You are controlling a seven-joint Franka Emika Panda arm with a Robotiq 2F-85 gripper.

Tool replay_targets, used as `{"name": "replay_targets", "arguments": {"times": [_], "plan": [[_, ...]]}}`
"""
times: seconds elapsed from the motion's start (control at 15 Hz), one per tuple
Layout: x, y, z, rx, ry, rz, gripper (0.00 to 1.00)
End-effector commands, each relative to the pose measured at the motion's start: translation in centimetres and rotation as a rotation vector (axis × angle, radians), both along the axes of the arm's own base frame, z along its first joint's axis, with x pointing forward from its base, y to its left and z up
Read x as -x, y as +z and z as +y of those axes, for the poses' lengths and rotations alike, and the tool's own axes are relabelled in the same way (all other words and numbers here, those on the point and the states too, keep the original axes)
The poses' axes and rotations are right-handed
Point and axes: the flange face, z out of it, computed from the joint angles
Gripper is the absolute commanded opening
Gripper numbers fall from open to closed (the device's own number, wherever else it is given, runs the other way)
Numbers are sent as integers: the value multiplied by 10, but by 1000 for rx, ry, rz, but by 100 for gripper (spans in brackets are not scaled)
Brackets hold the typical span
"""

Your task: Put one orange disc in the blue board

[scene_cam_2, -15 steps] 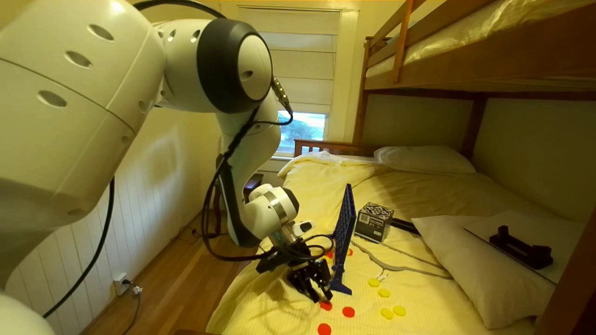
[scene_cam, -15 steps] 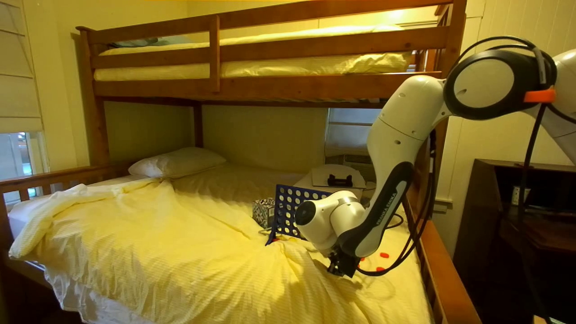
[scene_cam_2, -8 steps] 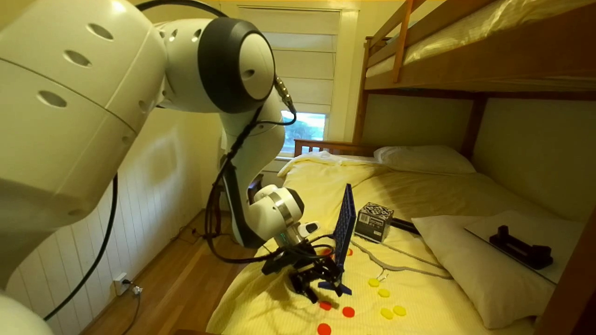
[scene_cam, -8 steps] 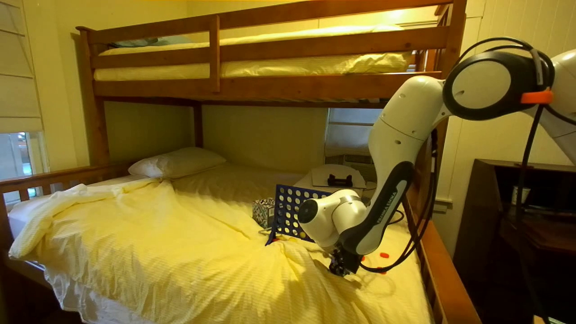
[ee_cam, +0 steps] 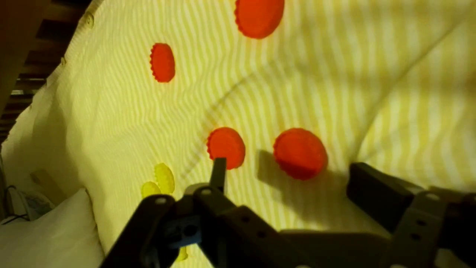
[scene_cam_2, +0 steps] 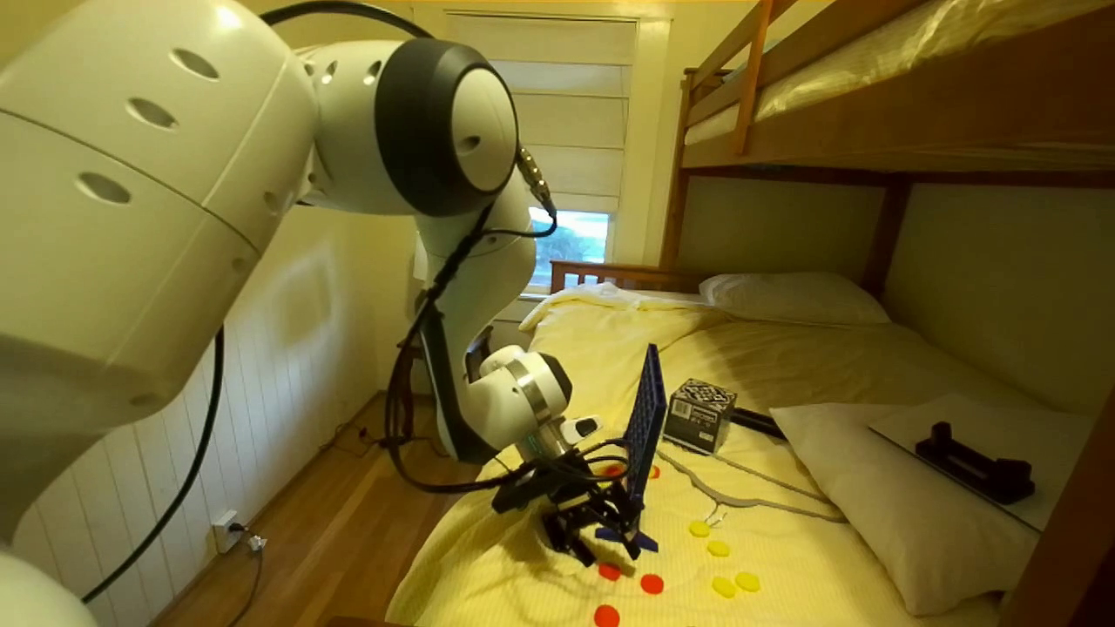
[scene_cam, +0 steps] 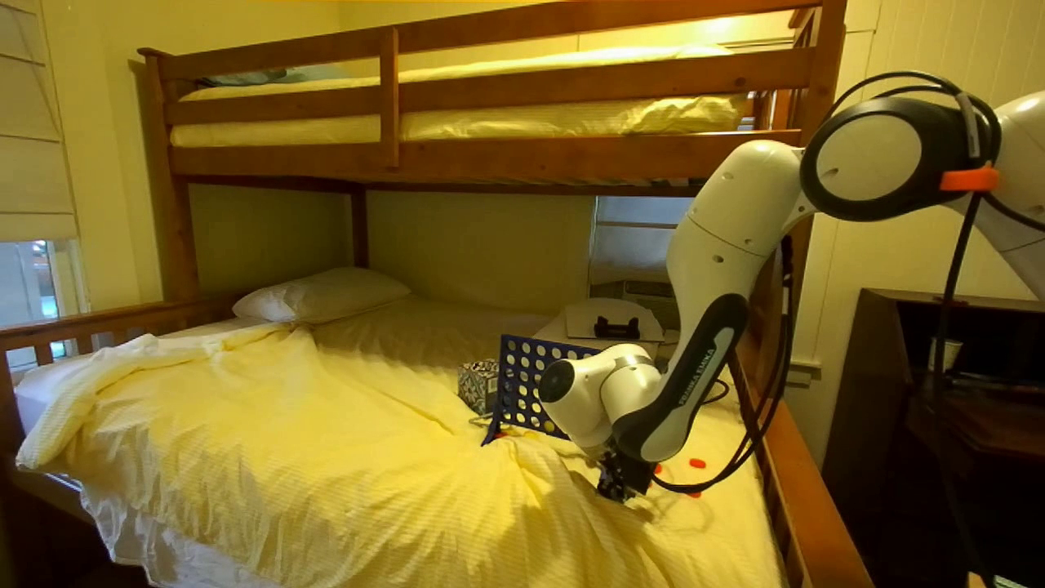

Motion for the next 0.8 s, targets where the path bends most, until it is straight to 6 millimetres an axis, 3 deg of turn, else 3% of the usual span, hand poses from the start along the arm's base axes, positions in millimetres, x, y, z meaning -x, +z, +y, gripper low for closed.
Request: {"name": "replay_targets", "arguments": {"times": [0.0, 0.2, 0.27, 0.33, 0.53, 0.67, 0.73], "plan": [[-2, -11, 1, -33, -25, 52, 54], [-4, -10, 3, -55, -44, 69, 34], [-4, -10, 3, -59, -48, 74, 37], [-5, -11, 3, -61, -52, 77, 61], [-7, -12, 1, -64, -55, 87, 72], [-8, -12, -3, -58, -56, 94, 42], [-8, -12, -3, -59, -56, 96, 35]]}}
